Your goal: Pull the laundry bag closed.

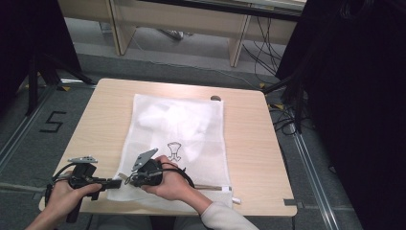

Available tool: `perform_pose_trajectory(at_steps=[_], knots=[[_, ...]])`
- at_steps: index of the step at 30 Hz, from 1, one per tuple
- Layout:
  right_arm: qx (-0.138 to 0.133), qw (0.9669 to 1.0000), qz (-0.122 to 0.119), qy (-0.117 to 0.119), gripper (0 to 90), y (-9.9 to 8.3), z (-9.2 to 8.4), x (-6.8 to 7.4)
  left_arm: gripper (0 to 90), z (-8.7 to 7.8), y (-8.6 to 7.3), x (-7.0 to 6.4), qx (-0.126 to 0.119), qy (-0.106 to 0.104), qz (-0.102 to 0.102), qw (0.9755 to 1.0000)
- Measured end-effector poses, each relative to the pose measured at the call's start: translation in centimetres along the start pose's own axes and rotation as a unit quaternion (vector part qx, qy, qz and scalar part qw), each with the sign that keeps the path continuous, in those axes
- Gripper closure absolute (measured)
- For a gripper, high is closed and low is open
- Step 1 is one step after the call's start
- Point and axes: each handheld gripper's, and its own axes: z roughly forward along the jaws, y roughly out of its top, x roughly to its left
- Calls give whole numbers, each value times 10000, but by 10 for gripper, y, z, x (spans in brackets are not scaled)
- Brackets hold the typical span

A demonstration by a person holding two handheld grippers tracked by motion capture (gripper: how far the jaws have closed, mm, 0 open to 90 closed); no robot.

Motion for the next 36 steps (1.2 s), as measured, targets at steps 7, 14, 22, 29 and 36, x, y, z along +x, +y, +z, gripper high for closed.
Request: perform_pose_trajectory(at_steps=[7, 14, 22, 29, 36], knots=[[94, 9998, -128, -82, 824, -2, 0, -3, 856, 0, 0, 0, -9, 41, 22, 10000], [91, 10000, -4, 2, 824, -3, 0, 0, 856, 0, 0, 0, -59, 82, 20, 9999], [68, 9998, -185, 10, 825, -3, 1, -3, 856, -1, 0, 1, 6, 11, 18, 10000], [103, 9998, -176, 25, 824, -5, 0, -4, 856, -1, 1, 1, -10, 14, -4, 10000], [198, 9998, 12, 0, 824, -9, -1, -3, 856, -2, 1, 1, -25, 32, -17, 10000]])
